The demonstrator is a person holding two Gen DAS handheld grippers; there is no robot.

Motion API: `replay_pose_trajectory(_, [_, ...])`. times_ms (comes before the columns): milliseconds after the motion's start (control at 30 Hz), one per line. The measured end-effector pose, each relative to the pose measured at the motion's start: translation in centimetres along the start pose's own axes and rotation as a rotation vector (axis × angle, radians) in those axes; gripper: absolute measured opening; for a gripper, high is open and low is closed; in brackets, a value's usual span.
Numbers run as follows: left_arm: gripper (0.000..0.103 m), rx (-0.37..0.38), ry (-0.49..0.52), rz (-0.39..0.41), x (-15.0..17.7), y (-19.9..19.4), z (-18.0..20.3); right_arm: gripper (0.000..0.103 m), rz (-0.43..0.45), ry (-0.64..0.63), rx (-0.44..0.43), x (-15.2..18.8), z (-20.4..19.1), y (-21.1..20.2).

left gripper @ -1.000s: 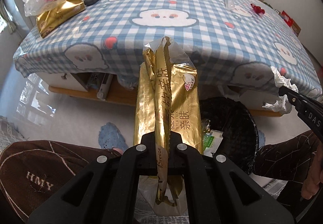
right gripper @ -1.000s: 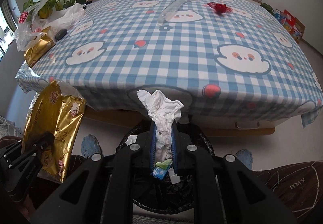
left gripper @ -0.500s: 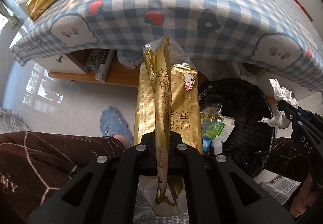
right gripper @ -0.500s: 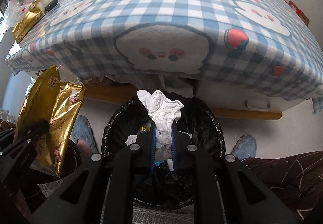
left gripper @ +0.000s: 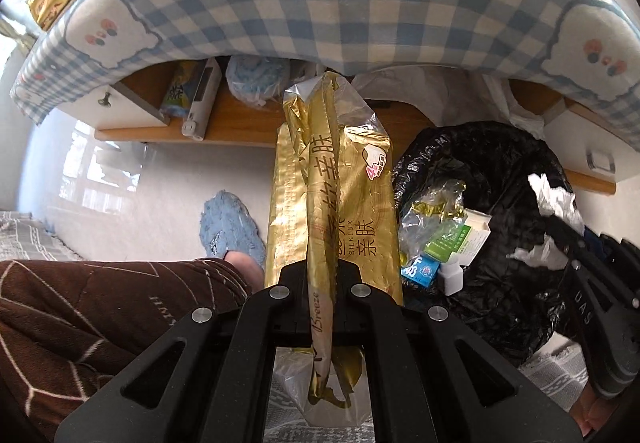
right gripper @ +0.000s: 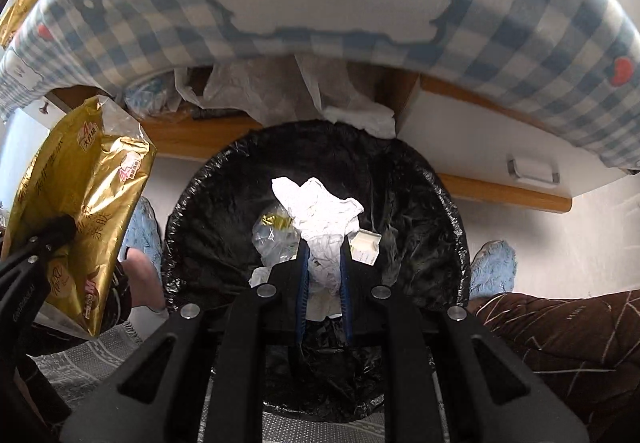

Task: Collect trash
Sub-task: 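Open the right tool to drop the white tissue into the bin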

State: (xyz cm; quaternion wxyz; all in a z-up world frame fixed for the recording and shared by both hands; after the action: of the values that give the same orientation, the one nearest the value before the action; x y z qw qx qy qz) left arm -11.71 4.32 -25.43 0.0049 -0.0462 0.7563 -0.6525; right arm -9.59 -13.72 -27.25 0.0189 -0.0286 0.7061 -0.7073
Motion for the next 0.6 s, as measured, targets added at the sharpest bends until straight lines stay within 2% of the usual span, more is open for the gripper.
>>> replay_pose_trajectory(100, [0.001, -0.003, 0.002, -0.009, 0.0, 0.4, 0.3, 0.013, -0.004, -0.009, -0.007, 0.0, -0.2, 0.4])
replay_pose_trajectory(200, [0.001, 0.005, 0.002, 0.001, 0.0, 0.1, 0.3, 0.022, 0.008, -0.011, -0.01, -0.1, -0.3, 0.2])
replay_pose_trajectory(333, [0.001, 0.02, -0.001, 0.006, 0.1, -0.2, 0.5, 0.054, 0.038, -0.01, -0.029, -0.1, -0.3, -0.9])
replay_pose_trajectory(400, [0.001, 0.02, 0.005, 0.012, 0.3, -0.5, 0.8, 0.066, 0.051, -0.007, -0.026, -0.1, -0.2, -1.5])
replay_pose_trajectory(533, [0.001, 0.015, 0.04, 0.03, 0.7, -1.7, 1.8, 0.084, 0.098, -0.014, -0.028, -0.1, 0.8, -3.4])
replay_pose_trajectory(600, [0.001, 0.03, 0.056, 0.047, 0.9, -2.5, 2.6, 0.09, 0.123, -0.025, -0.03, -0.1, 1.5, -4.4])
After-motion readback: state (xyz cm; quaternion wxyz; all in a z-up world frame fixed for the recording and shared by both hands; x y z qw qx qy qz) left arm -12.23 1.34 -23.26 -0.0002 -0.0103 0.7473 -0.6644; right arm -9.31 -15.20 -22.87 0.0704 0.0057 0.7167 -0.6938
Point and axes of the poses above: each gripper's, at about its wrist camera, not at the fingertips, and y roughly the way its jaws point, z to its right, x to its underside, the point moved 5 cm from there along y, roughly the way its jaws point, and after that the axes turned 15 degrees about -z, right-handed, at the moved point
